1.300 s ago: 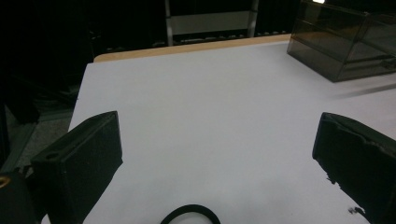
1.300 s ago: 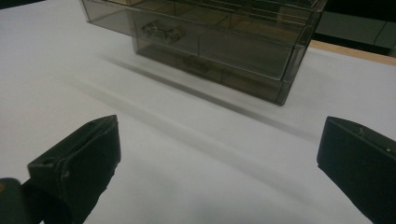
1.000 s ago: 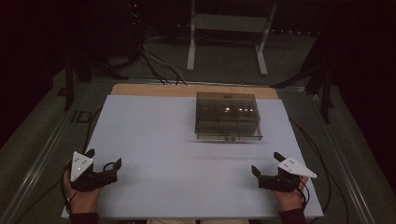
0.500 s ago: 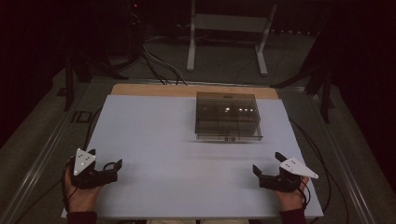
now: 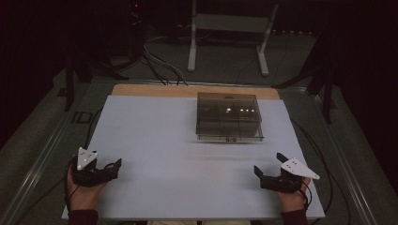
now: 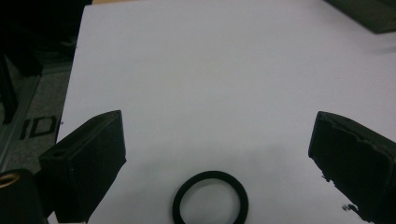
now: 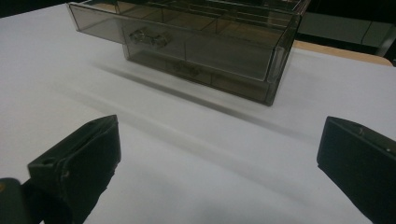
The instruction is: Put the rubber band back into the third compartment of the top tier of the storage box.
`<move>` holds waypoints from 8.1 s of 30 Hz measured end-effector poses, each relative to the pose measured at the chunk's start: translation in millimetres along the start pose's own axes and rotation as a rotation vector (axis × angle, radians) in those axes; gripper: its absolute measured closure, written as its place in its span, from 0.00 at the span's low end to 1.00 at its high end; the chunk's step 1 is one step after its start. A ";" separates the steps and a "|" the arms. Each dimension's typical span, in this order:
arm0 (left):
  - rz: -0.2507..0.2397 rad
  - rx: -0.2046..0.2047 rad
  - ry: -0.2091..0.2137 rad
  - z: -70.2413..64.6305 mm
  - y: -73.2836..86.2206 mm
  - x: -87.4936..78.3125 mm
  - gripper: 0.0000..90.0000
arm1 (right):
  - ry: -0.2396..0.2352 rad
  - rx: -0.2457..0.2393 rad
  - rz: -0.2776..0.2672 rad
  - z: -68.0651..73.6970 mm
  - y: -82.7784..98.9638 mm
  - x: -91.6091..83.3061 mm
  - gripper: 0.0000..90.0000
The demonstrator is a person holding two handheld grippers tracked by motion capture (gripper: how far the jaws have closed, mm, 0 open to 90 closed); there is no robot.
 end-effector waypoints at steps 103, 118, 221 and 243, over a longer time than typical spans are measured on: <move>0.033 -0.008 0.159 -57.0 -77.3 38.1 0.99 | 0.020 0.020 -0.009 -4.6 -0.1 -1.3 0.00; 0.016 0.010 0.198 -73.0 -93.9 48.7 0.99 | 0.017 0.021 -0.006 -4.7 0.1 -1.3 0.00; -0.028 0.040 0.409 -138.3 -149.7 107.1 0.99 | 0.004 0.014 -0.003 -3.8 0.0 -0.3 0.00; -0.006 0.066 0.452 -161.3 -161.6 125.8 0.99 | 0.002 0.012 -0.005 -3.3 -0.6 -0.1 0.00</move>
Point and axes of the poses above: each handheld gripper's, and its own axes: x roughly forward along the jaws, y roughly out of its underside, z roughly to its left, the point moved 2 cm from there along x, roughly forward along the jaws, and after that the axes turned 10 degrees about -z, right-handed, at the moved point
